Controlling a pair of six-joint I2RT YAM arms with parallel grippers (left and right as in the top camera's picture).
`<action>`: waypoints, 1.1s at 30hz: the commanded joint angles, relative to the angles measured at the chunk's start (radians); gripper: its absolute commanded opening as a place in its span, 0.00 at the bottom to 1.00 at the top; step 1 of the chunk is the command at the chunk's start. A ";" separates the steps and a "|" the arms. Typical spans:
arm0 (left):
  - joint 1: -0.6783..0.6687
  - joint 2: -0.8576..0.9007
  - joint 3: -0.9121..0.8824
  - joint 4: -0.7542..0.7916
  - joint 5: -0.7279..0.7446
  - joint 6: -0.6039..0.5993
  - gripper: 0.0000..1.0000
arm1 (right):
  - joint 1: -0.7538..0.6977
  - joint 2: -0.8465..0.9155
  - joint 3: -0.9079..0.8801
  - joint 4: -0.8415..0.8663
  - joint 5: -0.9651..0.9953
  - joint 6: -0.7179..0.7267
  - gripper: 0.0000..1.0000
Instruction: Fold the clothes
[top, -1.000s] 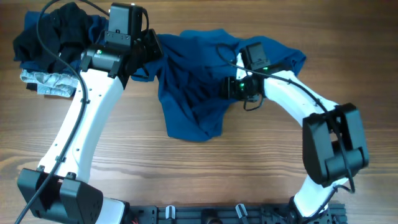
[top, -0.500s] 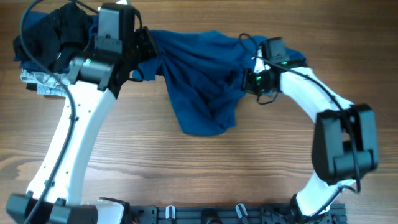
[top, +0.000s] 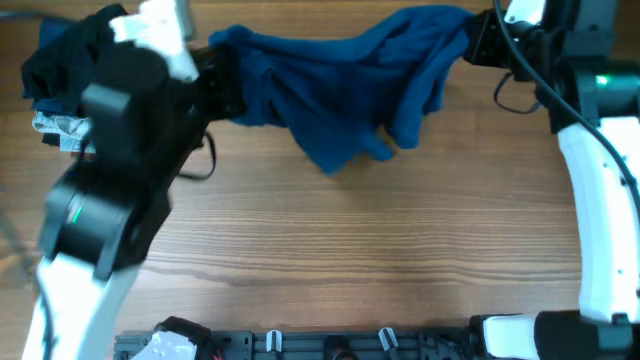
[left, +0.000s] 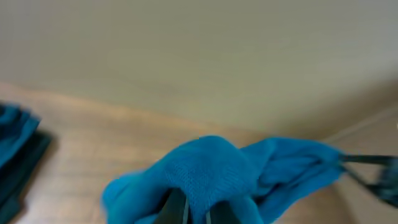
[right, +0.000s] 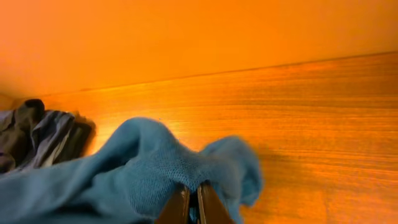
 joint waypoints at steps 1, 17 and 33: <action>-0.038 -0.102 0.024 0.041 -0.010 0.022 0.04 | -0.039 -0.093 0.024 -0.034 0.028 -0.016 0.04; -0.106 -0.054 0.023 -0.007 -0.010 0.021 0.04 | -0.163 -0.050 -0.023 -0.127 -0.018 -0.074 0.04; -0.101 0.289 0.023 -0.035 -0.155 0.022 0.04 | -0.131 0.400 -0.012 -0.078 -0.154 -0.212 0.76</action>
